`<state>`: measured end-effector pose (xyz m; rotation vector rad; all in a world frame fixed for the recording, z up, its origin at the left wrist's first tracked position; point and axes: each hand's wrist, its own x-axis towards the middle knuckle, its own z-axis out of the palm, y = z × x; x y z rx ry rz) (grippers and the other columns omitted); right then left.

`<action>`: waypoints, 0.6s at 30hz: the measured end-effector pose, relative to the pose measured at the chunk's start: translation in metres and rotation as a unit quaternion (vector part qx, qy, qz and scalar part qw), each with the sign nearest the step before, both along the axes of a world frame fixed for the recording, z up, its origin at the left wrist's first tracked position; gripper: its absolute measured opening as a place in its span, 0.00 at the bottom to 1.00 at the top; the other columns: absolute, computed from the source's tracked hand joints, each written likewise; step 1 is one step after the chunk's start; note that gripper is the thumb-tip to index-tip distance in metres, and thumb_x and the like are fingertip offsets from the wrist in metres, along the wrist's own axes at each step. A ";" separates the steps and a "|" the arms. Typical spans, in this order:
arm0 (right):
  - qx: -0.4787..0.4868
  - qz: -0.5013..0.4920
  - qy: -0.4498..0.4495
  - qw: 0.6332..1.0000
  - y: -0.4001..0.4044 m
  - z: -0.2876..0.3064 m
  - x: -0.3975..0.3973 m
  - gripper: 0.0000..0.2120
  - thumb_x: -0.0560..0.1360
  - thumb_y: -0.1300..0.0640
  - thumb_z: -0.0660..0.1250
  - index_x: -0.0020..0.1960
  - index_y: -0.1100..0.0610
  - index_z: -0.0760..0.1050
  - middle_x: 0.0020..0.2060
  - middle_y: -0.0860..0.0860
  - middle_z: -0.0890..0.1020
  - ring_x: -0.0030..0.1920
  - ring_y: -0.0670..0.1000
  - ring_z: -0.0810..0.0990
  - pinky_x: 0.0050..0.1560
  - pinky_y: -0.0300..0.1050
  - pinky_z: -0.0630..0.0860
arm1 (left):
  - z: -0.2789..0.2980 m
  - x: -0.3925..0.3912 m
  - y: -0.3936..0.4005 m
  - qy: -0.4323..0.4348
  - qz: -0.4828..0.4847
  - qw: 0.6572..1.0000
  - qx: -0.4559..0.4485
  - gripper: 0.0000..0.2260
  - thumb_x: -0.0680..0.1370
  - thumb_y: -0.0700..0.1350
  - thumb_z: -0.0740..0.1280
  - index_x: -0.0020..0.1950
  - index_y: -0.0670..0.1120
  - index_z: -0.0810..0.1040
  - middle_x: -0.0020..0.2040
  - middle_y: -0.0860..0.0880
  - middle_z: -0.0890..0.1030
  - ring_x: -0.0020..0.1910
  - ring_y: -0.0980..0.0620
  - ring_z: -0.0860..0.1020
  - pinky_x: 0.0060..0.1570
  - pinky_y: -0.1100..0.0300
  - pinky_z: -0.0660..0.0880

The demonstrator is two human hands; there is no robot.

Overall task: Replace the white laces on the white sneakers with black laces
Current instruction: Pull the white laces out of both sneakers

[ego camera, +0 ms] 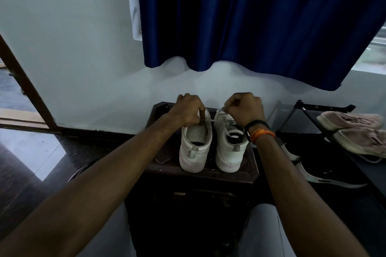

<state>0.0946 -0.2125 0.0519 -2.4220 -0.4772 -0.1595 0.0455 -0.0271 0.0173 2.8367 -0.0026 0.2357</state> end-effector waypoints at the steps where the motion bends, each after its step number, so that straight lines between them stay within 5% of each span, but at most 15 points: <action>1: -0.003 0.023 0.018 1.000 0.002 0.001 -0.004 0.03 0.71 0.59 0.75 0.40 0.52 0.84 0.39 0.48 0.86 0.45 0.50 0.84 0.53 0.50 0.82 | 0.001 0.003 -0.001 -0.009 -0.004 1.000 0.017 0.05 0.73 0.47 0.75 0.48 0.51 0.87 0.56 0.50 0.80 0.59 0.46 0.74 0.63 0.51 0.64; 5: -0.043 0.066 0.123 0.989 0.014 0.000 -0.020 0.11 0.70 0.48 0.78 0.39 0.56 0.85 0.27 0.49 0.83 0.28 0.43 0.81 0.38 0.42 0.81 | 0.003 0.012 -0.006 -0.002 -0.021 0.998 0.066 0.06 0.76 0.46 0.71 0.49 0.47 0.86 0.52 0.46 0.82 0.56 0.45 0.75 0.61 0.52 0.65; 8: -0.044 0.048 0.137 0.988 0.022 -0.002 -0.026 0.08 0.71 0.52 0.76 0.41 0.58 0.85 0.22 0.46 0.80 0.22 0.38 0.76 0.30 0.36 0.73 | 0.005 0.014 -0.003 0.016 -0.032 0.998 0.060 0.07 0.76 0.45 0.70 0.50 0.46 0.86 0.52 0.46 0.83 0.55 0.45 0.76 0.63 0.52 0.66; 14: -0.018 -0.004 0.183 0.983 0.021 0.006 -0.031 0.05 0.71 0.61 0.71 0.37 0.60 0.83 0.26 0.51 0.83 0.21 0.46 0.78 0.26 0.37 0.74 | -0.004 0.009 0.023 -0.026 0.086 0.983 -0.162 0.02 0.69 0.37 0.73 0.37 0.42 0.84 0.40 0.48 0.85 0.44 0.48 0.83 0.51 0.50 0.81; 18: -0.008 -0.013 0.193 0.981 0.018 0.007 -0.032 0.06 0.71 0.64 0.69 0.38 0.63 0.84 0.26 0.52 0.84 0.21 0.46 0.78 0.26 0.38 0.75 | -0.014 -0.002 0.043 -0.041 0.221 0.932 -0.283 0.06 0.70 0.36 0.71 0.43 0.32 0.82 0.42 0.39 0.85 0.40 0.45 0.82 0.47 0.45 0.82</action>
